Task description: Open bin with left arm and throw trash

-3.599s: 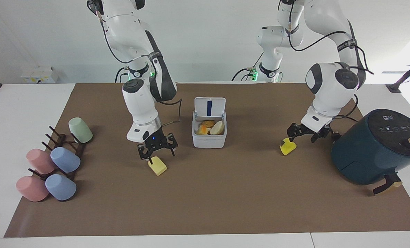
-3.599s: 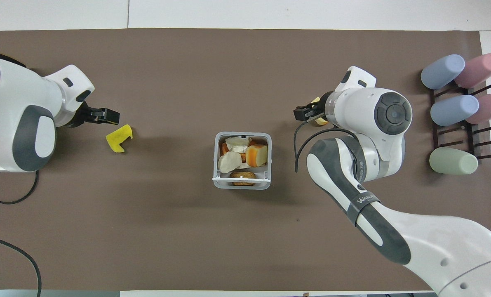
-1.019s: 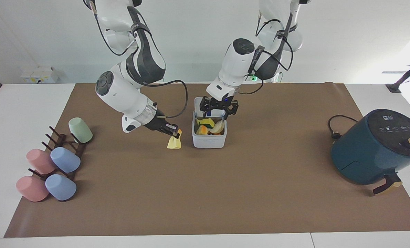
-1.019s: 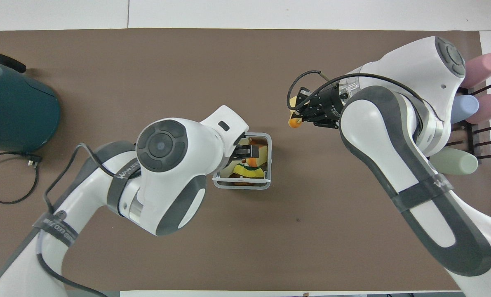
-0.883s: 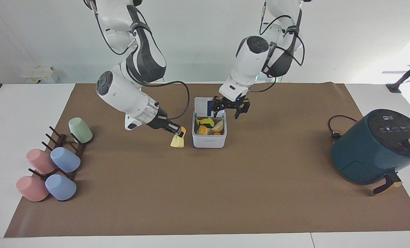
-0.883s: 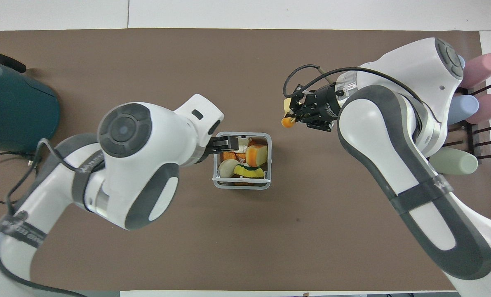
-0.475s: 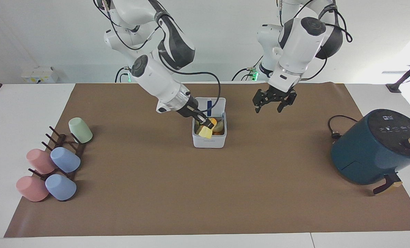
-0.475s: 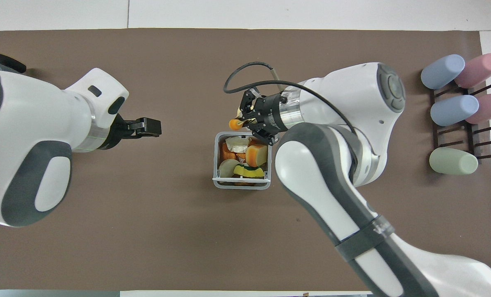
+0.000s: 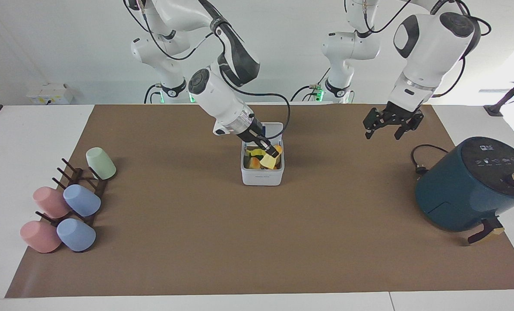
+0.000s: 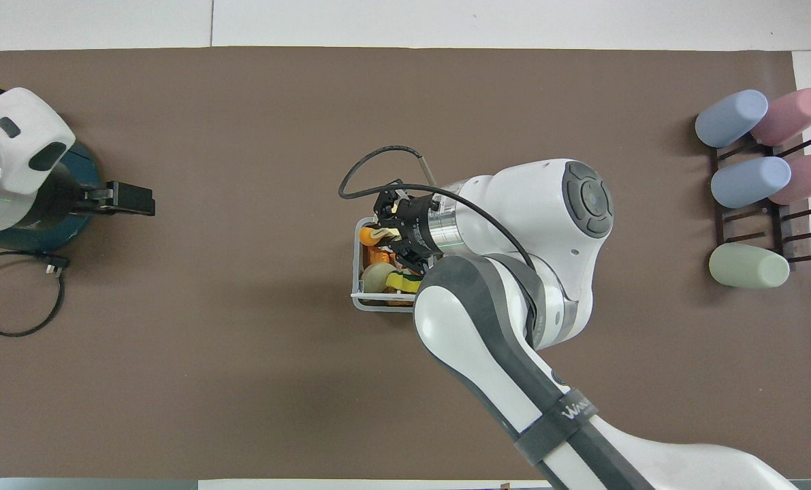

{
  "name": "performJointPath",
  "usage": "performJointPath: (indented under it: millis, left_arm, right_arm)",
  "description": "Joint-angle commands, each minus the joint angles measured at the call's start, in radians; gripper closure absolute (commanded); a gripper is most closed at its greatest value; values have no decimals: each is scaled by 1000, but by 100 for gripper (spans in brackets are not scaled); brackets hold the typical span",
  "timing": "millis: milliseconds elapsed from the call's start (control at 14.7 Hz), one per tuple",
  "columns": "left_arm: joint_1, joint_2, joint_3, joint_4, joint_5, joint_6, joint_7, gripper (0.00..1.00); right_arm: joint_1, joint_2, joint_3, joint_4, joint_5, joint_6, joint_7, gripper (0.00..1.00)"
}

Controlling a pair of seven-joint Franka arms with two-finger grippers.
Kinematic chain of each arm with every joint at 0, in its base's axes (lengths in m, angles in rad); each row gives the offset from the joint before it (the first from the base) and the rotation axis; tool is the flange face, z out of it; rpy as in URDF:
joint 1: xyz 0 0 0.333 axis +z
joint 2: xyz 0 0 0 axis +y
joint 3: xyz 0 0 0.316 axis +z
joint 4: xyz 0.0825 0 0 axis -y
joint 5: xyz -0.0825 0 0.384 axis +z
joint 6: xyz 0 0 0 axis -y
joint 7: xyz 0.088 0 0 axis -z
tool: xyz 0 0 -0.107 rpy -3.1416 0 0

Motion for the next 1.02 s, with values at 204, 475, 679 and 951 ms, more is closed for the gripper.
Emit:
performJointPath:
  millis: [204,475,679,951]
  left_arm:
    - [85,35,-11,162,87,-167,87,0]
    - [96,83,-6,245,76,-264,93,0]
    - [96,85,-6,274,78,-298,96,0]
    - [96,39,-9,213,73,-301,95,0]
  right_arm:
    - [-7,-32,2,-31,21,25,61,0]
    - [-28,-33,-4,-24,-10,10,32,0]
    - [-62,-40,-10,8,-236,-93,-106,0]
    - [-178,-49,-10,145,-509,-385,-380,0]
